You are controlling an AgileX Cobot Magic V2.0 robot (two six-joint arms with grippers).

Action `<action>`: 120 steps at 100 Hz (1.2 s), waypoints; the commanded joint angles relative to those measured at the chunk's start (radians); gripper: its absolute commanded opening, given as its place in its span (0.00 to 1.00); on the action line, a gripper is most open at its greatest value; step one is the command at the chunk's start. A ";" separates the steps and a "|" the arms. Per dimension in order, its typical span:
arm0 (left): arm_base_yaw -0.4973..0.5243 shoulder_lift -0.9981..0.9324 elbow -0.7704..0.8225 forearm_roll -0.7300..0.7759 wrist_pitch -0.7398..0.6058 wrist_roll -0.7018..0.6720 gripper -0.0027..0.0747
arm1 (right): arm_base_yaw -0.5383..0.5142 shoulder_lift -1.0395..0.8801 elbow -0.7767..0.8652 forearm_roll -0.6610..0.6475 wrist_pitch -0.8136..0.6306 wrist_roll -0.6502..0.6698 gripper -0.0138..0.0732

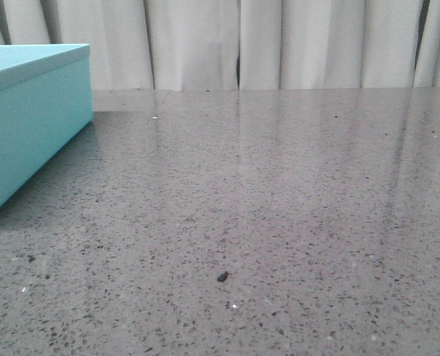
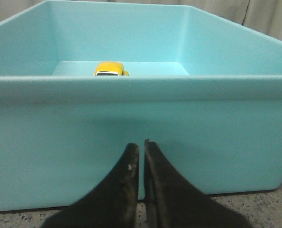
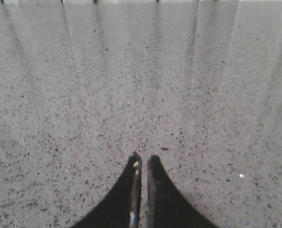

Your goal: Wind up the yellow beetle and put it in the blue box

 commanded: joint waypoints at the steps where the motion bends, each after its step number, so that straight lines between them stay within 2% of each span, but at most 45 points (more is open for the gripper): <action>1: 0.002 0.010 0.044 -0.001 -0.057 -0.009 0.01 | -0.007 -0.002 0.027 0.008 -0.031 -0.009 0.10; 49: 0.002 0.010 0.044 -0.020 0.030 -0.009 0.01 | -0.007 -0.002 0.025 0.008 -0.028 -0.009 0.10; 71: 0.002 0.010 0.044 -0.040 0.119 -0.009 0.01 | -0.007 -0.002 0.025 0.008 -0.028 -0.009 0.10; 120: 0.002 0.010 0.044 -0.042 0.120 -0.009 0.01 | -0.007 -0.002 0.025 0.008 -0.028 -0.009 0.10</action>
